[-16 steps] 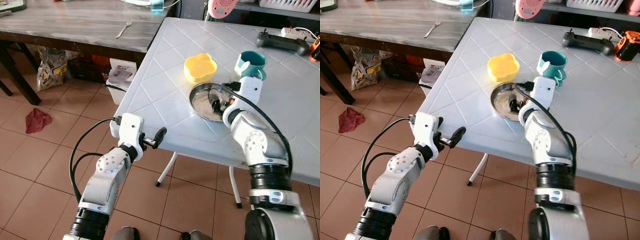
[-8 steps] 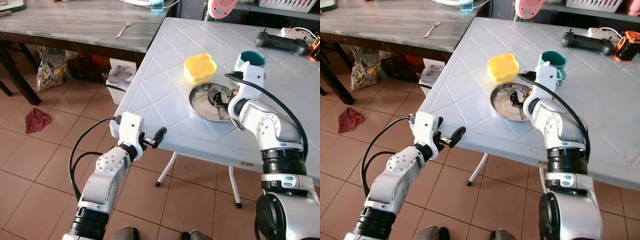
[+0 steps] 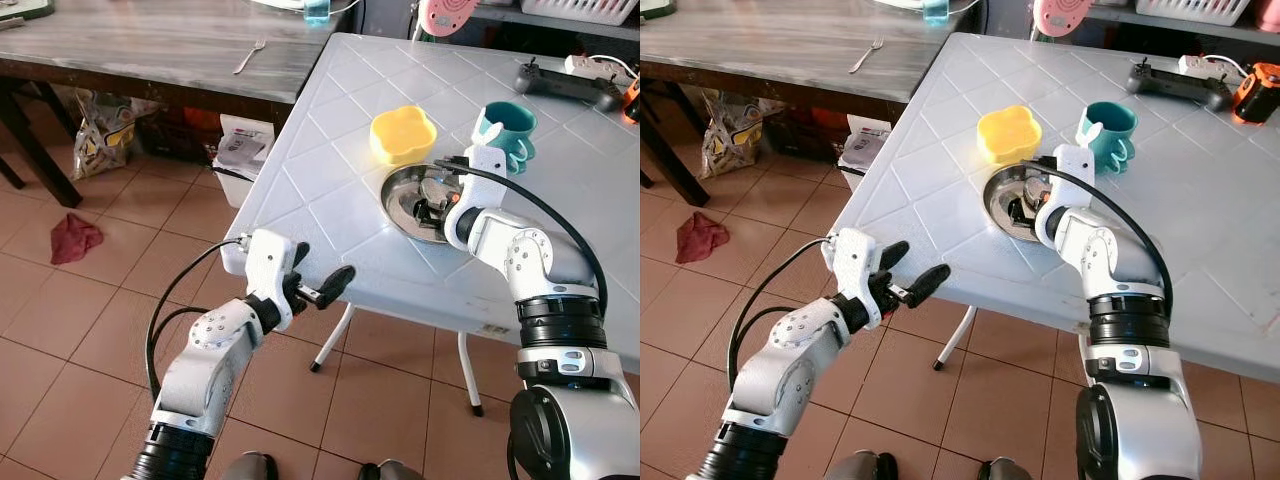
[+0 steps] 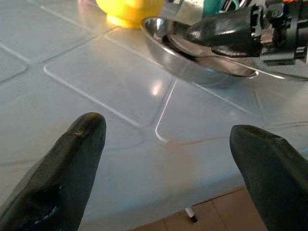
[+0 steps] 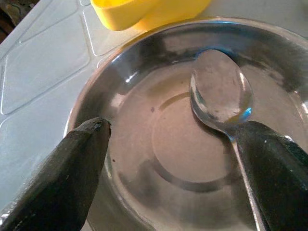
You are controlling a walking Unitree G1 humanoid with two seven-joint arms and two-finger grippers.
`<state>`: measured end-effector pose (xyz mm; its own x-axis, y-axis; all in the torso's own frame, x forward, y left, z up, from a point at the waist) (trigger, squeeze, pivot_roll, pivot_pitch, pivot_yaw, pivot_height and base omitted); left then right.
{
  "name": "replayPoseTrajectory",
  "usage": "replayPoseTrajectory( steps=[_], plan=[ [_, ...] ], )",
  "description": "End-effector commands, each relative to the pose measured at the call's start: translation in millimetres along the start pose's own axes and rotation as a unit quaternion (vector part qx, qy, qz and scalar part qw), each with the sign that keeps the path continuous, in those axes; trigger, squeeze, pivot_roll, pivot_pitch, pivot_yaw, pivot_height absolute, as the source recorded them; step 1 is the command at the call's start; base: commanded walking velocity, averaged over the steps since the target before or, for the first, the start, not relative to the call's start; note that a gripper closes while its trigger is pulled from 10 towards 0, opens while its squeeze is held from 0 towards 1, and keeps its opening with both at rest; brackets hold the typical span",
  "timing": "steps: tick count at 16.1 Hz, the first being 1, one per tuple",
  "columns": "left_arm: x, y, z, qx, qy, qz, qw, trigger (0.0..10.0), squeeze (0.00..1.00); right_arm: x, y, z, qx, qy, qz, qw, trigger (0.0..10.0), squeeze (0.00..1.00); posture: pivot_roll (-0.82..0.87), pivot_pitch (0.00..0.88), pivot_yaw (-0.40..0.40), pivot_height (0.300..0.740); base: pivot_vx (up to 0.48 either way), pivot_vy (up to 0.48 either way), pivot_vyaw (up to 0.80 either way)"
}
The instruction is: Setting the table
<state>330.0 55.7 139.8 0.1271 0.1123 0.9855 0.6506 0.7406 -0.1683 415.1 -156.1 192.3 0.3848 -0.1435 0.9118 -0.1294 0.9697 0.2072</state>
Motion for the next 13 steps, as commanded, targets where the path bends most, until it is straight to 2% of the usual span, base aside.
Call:
replayPoseTrajectory(
  steps=[1, 5, 7, 12, 13],
  plan=[
    [0, -4.1, 1.1, -0.01, 0.0, 0.0, 1.0, 10.0, 0.0, -6, -3.4, 0.0, 0.0, 0.016, -0.003, 1.0, 10.0, 0.0, 0.04, 0.174, -0.028, 0.714, 0.0, 0.0, 0.0],
    [5, -10.6, 1.9, -0.036, -0.011, 0.014, 0.999, 10.0, 0.0, -9, -7.7, -2.6, 0.0, 0.034, -0.014, 0.999, 10.0, 0.0, 0.04, 0.173, -0.03, 0.714, 0.0, 0.0, 0.0],
    [4, -15.9, 3.0, -0.057, -0.001, 0.014, 0.998, 10.0, 0.0, -6, -11.5, -3.5, -0.009, 0.038, -0.016, 0.999, 10.0, 0.0, 0.03, 0.173, -0.035, 0.714, 0.0, 0.0, 0.0],
    [2, -17.0, 4.2, -0.059, 0.003, 0.017, 0.998, 10.0, 0.0, 11, -6.0, 2.0, -0.011, 0.011, -0.016, 1.0, 10.0, 0.0, 0.03, 0.178, -0.039, 0.714, 0.0, 0.0, 0.0],
    [0, -18.4, 4.7, -0.06, 0.006, 0.019, 0.998, 10.0, 0.0, 13, -4.5, 3.9, -0.008, 0.007, -0.008, 1.0, 10.0, 0.13, 0.03, 0.179, -0.038, 0.714, 0.0, 0.0, 0.0]
  ],
)
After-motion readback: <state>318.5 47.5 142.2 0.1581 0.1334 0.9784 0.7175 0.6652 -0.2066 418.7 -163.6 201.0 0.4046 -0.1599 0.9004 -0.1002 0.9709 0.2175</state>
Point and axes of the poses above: a point about 5 cm out from each wrist's last joint towards the gripper, its own z axis pointing back from the gripper into the wrist, its own x axis along the axis of the wrist's last joint, y = z × x, the point moved 4 cm from there along -z, pointing out of the wrist towards the gripper, and after that the axes turned 1 degree about z, right-handed, at the moved point
